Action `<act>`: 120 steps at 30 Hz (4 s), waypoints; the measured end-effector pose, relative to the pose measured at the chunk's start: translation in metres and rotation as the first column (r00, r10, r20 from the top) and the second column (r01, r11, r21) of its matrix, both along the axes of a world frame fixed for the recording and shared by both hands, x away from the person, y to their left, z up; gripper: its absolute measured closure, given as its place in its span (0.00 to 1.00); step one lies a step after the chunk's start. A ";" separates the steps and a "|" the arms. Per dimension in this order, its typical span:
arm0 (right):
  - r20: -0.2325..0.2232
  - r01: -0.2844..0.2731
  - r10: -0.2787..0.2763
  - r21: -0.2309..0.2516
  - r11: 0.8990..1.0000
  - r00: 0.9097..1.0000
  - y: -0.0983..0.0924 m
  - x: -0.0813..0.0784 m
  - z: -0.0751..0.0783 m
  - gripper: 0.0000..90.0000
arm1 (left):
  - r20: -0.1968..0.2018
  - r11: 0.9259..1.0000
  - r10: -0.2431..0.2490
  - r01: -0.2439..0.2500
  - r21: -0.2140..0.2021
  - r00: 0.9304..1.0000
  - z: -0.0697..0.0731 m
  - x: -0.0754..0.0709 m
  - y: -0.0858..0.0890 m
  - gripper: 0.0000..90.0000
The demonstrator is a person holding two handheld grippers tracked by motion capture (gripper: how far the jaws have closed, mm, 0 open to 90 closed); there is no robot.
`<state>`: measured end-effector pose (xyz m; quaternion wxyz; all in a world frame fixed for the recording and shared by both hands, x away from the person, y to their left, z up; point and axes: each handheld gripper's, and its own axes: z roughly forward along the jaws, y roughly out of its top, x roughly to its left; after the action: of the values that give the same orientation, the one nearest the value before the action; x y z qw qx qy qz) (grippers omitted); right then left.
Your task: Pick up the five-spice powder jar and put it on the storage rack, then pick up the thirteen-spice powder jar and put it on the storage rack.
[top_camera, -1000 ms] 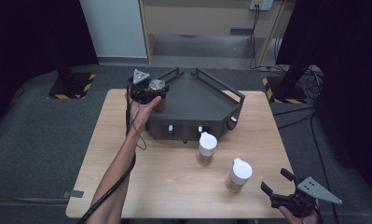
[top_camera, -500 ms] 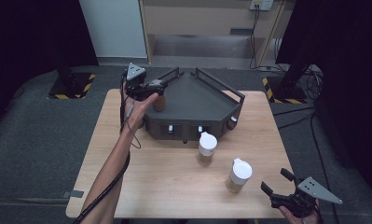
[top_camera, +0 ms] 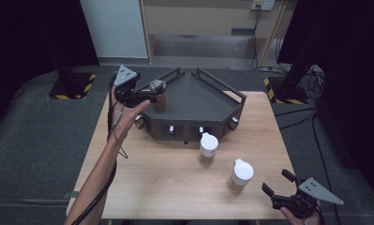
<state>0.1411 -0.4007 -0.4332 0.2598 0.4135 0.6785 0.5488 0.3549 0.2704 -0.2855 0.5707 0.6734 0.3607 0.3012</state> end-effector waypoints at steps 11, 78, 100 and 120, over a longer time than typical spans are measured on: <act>-0.001 0.003 -0.003 -0.006 1.000 1.000 0.001 0.000 0.001 0.04 | 0.052 0.998 -0.054 0.055 -0.028 0.997 -0.002 -0.044 0.026 0.02; 0.001 0.008 -0.008 -0.014 1.000 1.000 0.003 -0.001 0.001 0.05 | -0.070 0.992 -0.107 0.101 -0.075 0.992 -0.180 -0.170 0.099 0.02; 0.003 -0.001 0.001 -0.013 1.000 1.000 0.003 0.000 0.001 0.05 | -0.055 0.999 -0.054 0.054 -0.006 0.997 -0.185 -0.178 0.105 0.01; 0.001 0.003 -0.002 -0.012 1.000 1.000 0.003 0.000 0.001 0.04 | -0.052 0.997 -0.075 0.076 0.017 0.996 -0.184 -0.177 0.103 0.01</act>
<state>0.1412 -0.3974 -0.4324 0.2631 0.4127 0.6811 0.5446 0.1783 0.3729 -0.4696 0.5656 0.6996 0.3468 0.2655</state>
